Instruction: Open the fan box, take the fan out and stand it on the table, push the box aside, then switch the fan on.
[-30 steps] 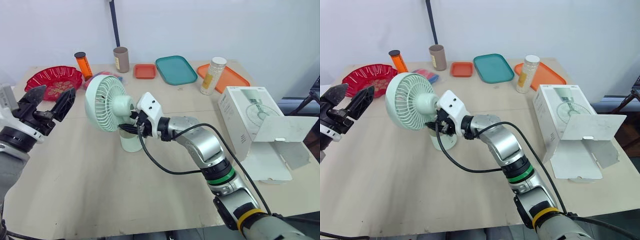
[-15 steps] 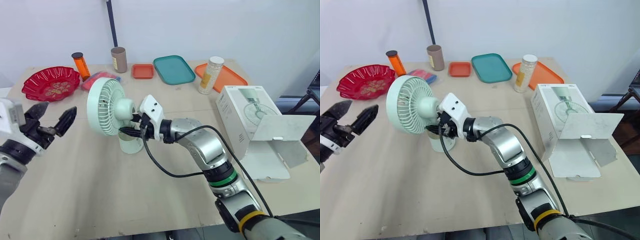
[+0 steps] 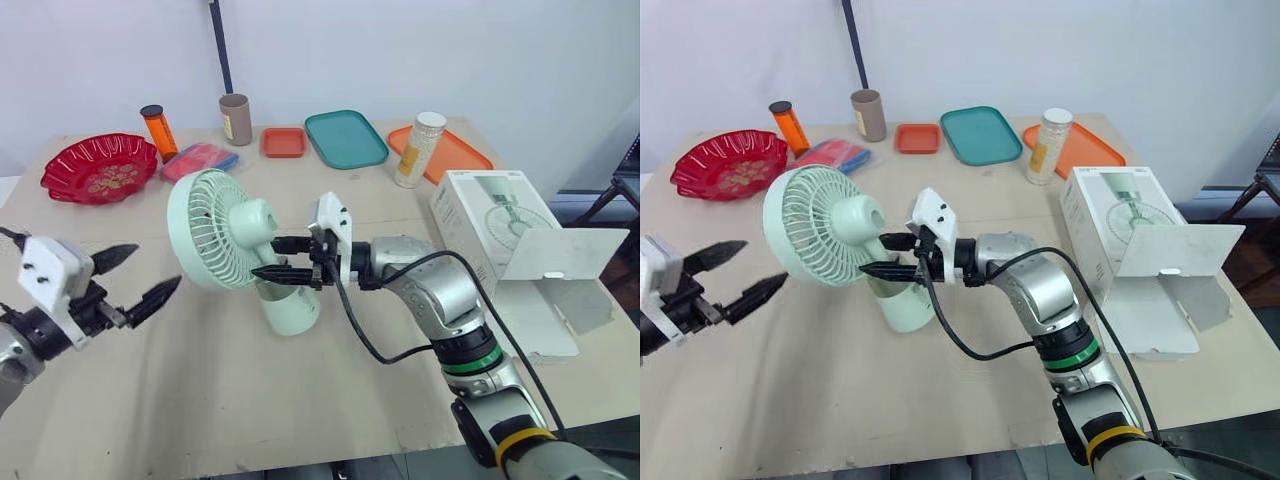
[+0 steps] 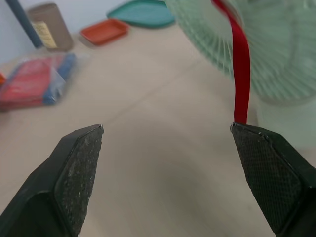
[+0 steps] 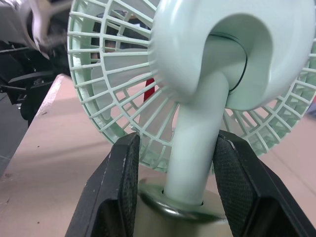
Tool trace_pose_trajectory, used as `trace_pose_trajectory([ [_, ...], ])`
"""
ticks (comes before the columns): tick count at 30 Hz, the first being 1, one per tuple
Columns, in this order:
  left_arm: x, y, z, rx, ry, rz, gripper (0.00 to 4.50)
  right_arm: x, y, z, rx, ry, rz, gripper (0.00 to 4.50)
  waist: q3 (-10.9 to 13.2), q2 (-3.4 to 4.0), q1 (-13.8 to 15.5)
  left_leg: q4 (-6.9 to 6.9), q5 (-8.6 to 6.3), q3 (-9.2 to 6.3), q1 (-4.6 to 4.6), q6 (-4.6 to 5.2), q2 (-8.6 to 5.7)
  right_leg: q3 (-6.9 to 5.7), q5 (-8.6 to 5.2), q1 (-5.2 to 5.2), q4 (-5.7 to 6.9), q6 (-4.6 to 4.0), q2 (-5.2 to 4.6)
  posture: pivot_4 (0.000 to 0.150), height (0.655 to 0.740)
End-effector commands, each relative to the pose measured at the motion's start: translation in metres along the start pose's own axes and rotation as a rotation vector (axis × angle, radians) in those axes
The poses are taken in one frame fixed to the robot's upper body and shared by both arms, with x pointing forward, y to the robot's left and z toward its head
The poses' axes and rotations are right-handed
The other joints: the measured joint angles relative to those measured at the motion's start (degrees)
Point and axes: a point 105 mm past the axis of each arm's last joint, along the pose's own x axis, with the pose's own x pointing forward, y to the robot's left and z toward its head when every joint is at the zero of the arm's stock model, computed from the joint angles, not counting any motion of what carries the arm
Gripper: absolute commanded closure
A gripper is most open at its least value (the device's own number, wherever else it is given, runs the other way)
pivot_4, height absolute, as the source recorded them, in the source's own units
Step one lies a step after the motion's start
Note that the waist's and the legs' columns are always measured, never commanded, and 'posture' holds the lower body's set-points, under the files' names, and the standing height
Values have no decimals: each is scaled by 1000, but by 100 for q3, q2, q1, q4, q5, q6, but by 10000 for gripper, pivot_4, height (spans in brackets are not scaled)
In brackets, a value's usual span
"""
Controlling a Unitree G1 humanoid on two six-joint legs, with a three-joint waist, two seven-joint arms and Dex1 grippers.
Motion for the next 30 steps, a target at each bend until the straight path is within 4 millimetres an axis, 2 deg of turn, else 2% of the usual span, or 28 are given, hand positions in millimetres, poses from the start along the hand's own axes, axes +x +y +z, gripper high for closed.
trace_pose_trajectory([
  [1, 4, 0, 8, 50, -41, 0, 1160, 1, 5, 11, -69, -53, 34, 23922, 0, -1, 1, 0, 0, 0, 0, 0, 0, 0, 0, 0, 0, 0, 0, 1500, 7400],
  [6, 5, -7, 9, 44, -52, -8, 1160, 3, 13, 8, -60, -72, 51, 23922, -1, -2, 2, 1, -1, 0, 0, 2, 1, 0, 0, 0, 0, 0, -4, 1500, 7400],
  [14, -1, -5, 14, 63, -29, -11, 1160, 15, 24, -1, -19, -120, 42, 23922, -1, -1, 0, 1, -1, 1, 1, 2, 4, 0, 2, 0, 2, -3, -1, 1500, 7400],
  [24, -4, -1, 24, 84, -14, -34, 1160, 20, 21, 1, -43, -213, -30, 23922, -1, -2, 1, 1, 0, 0, 1, 1, 3, -1, 2, 0, 2, -3, -1, 1500, 7400],
  [28, -2, -1, 26, 87, -14, -42, 1160, 18, 25, -12, -80, -191, -41, 23922, -1, -2, 2, 1, -1, 1, 1, 1, 3, -1, 2, 0, 1, -3, -2, 1500, 7400],
  [30, -1, -2, 26, 86, -16, -49, 1160, 17, 26, -25, -89, -162, -52, 23922, -1, -1, 2, 1, -1, 1, 1, 1, 3, -1, 2, 0, 2, -3, -1, 1500, 7400],
])
